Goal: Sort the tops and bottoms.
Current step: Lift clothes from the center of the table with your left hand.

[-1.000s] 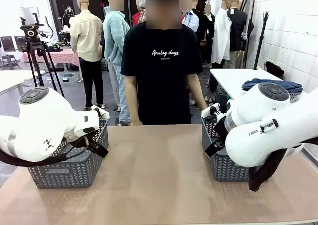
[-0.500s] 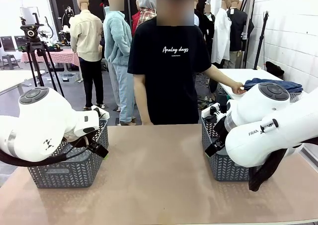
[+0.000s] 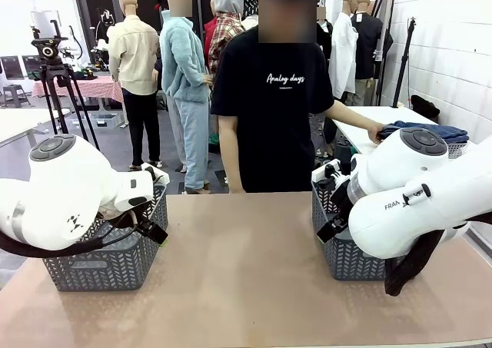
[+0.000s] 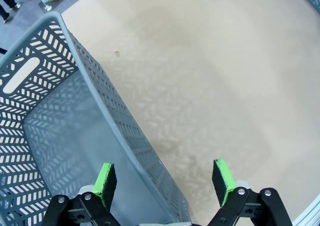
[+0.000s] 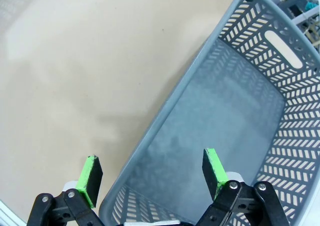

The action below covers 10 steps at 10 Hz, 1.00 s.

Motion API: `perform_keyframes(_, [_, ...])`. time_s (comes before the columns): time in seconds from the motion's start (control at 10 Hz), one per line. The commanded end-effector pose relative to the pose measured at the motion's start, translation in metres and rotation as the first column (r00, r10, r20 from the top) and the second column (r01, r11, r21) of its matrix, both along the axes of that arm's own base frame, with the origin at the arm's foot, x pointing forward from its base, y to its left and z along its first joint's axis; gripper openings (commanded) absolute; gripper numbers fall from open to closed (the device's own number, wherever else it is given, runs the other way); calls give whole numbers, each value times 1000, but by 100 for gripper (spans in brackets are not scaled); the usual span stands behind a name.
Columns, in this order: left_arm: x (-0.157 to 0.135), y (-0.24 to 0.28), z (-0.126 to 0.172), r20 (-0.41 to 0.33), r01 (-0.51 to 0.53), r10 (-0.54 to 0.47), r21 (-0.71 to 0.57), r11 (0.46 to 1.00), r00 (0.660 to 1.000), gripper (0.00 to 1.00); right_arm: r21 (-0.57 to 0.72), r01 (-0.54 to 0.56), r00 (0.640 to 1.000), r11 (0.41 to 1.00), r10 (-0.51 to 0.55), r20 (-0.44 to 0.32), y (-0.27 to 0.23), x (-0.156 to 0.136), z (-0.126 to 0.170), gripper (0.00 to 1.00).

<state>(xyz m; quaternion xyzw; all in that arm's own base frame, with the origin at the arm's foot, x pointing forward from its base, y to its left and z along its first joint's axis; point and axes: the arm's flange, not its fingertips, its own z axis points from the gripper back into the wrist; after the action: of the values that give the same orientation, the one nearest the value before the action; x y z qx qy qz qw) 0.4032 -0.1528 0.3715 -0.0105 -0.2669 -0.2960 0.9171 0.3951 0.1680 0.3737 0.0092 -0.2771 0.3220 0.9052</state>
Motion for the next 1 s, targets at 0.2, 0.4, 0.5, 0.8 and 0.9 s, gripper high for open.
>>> perform_keyframes(0.2, [0, 0, 0, 0, 0, 0, 0, 1000, 1000, 100, -29, 35, 996, 999, -33, 81, -1, -12, 27, 100])
perform_keyframes(0.4, [-12, 11, 49, 80, -5, 6, -11, 1000, 997, 100, 9, 53, 982, 999, -54, 181, -3, -36, 85, 100])
perform_keyframes(0.5, [-14, 18, 69, 108, -18, 20, -16, 1000, 994, 100, 33, 41, 978, 999, -46, 205, -8, -42, 106, 100])
perform_keyframes(0.8, [-34, 45, 127, 174, -58, 56, 4, 998, 983, 100, 154, -21, 982, 988, -9, 189, -26, -67, 146, 100])
perform_keyframes(0.9, [-48, 52, 147, 199, -20, 28, -42, 999, 980, 100, 206, -18, 980, 978, -24, 197, -40, -79, 154, 100])
